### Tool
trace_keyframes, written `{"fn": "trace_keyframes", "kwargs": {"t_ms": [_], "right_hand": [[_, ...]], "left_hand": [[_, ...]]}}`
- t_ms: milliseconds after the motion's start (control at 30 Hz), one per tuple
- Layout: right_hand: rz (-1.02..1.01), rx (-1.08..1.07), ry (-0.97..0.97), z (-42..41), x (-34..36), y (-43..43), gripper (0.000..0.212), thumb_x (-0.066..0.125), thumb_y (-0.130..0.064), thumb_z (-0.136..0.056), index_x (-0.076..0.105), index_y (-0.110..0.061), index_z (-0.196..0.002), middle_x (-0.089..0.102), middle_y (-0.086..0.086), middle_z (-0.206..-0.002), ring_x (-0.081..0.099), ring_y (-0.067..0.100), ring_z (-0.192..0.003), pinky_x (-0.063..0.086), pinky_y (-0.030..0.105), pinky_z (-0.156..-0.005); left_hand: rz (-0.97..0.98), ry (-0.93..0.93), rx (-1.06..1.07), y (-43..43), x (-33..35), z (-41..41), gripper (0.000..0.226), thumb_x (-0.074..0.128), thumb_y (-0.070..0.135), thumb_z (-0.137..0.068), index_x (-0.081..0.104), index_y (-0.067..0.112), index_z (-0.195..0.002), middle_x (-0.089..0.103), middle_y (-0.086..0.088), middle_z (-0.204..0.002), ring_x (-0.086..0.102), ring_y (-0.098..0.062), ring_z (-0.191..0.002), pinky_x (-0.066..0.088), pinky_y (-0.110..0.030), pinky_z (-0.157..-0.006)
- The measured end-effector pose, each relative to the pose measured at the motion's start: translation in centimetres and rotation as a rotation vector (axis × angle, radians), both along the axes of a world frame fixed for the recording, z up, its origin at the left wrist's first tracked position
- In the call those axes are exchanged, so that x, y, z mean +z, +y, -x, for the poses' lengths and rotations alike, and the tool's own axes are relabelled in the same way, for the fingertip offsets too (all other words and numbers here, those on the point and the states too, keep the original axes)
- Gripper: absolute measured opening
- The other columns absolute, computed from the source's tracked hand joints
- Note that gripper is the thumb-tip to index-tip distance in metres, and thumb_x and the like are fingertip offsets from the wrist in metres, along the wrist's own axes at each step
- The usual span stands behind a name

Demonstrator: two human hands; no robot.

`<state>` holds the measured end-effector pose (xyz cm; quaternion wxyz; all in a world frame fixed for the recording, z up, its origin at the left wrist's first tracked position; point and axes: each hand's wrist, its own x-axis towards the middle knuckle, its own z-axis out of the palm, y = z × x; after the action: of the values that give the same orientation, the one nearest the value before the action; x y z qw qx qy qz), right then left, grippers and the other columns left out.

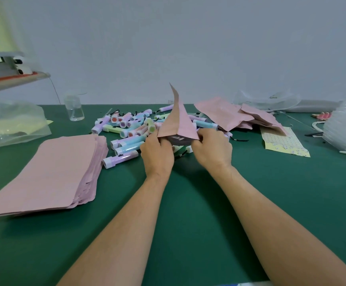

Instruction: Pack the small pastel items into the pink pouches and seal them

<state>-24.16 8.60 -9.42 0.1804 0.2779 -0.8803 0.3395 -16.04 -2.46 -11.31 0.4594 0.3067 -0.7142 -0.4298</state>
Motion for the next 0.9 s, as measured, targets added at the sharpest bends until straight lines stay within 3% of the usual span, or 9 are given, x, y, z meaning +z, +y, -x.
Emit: {"fn": "trace_keyframes", "kwargs": {"t_ms": [67,167,267,367,467,567,667,767,900], "right_hand": [[-0.004,0.033,0.025,-0.3,0.2,0.0,0.009,0.057,-0.032,-0.086,0.057,-0.024,-0.083,0.062,-0.007,-0.077,0.054,0.022,-0.069,0.028,0.026,-0.052],[-0.056,0.043,0.15,-0.4,0.3,0.0,0.037,0.064,-0.036,-0.084,0.057,-0.019,-0.116,0.067,0.0,-0.101,0.063,0.031,-0.082,0.035,0.032,-0.058],[0.027,0.06,0.147,-0.9,0.6,-0.2,0.017,0.059,-0.029,-0.088,0.06,-0.018,-0.102,0.068,0.0,-0.091,0.064,0.029,-0.079,0.042,0.034,-0.056],[0.018,0.083,0.063,-1.2,0.8,-0.3,0.012,0.052,-0.022,-0.095,0.063,-0.018,-0.096,0.068,0.001,-0.085,0.063,0.028,-0.08,0.053,0.04,-0.062],[-0.023,0.106,0.161,-1.4,0.9,-0.5,0.012,0.051,-0.014,-0.095,0.063,-0.015,-0.09,0.067,0.003,-0.081,0.061,0.031,-0.075,0.053,0.042,-0.061],[-0.027,0.125,0.187,-1.8,0.8,-0.8,0.016,0.051,-0.015,-0.093,0.054,-0.016,-0.078,0.051,-0.001,-0.063,0.051,0.032,-0.063,0.035,0.035,-0.051],[-0.091,0.143,0.261,-2.0,0.7,-0.8,0.009,0.054,-0.012,-0.09,0.057,-0.017,-0.082,0.052,0.002,-0.064,0.042,0.031,-0.062,0.016,0.033,-0.051],[-0.086,0.076,0.264,-1.3,0.7,-0.5,0.016,0.046,-0.015,-0.097,0.057,-0.017,-0.085,0.061,0.006,-0.076,0.052,0.034,-0.068,0.024,0.033,-0.052],[-0.065,0.046,0.224,-1.5,0.7,-0.5,0.017,0.045,-0.018,-0.098,0.059,-0.016,-0.089,0.062,0.002,-0.081,0.058,0.031,-0.075,0.038,0.034,-0.053]], "left_hand": [[0.11,-0.014,-0.033,0.5,-0.1,0.0,0.03,0.043,0.001,-0.098,0.07,0.014,-0.098,0.066,-0.003,-0.079,0.055,-0.022,-0.067,0.045,-0.033,-0.058],[0.305,-0.094,-0.105,1.1,-0.2,0.0,0.041,0.044,-0.003,-0.094,0.07,0.01,-0.122,0.068,-0.007,-0.081,0.058,-0.025,-0.067,0.053,-0.038,-0.063],[0.364,-0.067,-0.149,1.7,0.1,0.3,0.038,0.053,0.002,-0.093,0.067,0.014,-0.126,0.073,-0.003,-0.092,0.067,-0.029,-0.084,0.06,-0.045,-0.077],[0.299,-0.029,-0.14,2.3,0.3,0.4,0.057,0.067,0.014,-0.093,0.054,0.023,-0.147,0.072,0.002,-0.122,0.066,-0.018,-0.115,0.053,-0.031,-0.093],[0.241,-0.005,-0.128,2.3,0.3,0.3,0.064,0.066,0.02,-0.094,0.046,0.022,-0.155,0.069,0.003,-0.131,0.062,-0.011,-0.116,0.05,-0.03,-0.094],[0.177,0.07,-0.176,2.3,0.7,-0.1,0.065,0.057,0.044,-0.088,0.053,0.021,-0.149,0.071,0.005,-0.121,0.065,-0.008,-0.103,0.055,-0.032,-0.087],[0.194,0.075,-0.128,1.5,0.8,-0.1,0.037,0.057,0.024,-0.094,0.063,0.017,-0.13,0.07,0.007,-0.093,0.064,-0.009,-0.085,0.053,-0.03,-0.07],[0.038,0.147,0.019,0.0,0.4,0.1,0.033,0.042,-0.002,-0.095,0.067,0.008,-0.115,0.061,0.02,-0.084,0.059,0.004,-0.075,0.042,-0.009,-0.058],[0.007,0.136,-0.012,-0.2,-0.2,0.1,0.03,0.041,-0.004,-0.091,0.067,0.007,-0.102,0.06,0.014,-0.076,0.052,-0.002,-0.065,0.038,-0.014,-0.055]]}}
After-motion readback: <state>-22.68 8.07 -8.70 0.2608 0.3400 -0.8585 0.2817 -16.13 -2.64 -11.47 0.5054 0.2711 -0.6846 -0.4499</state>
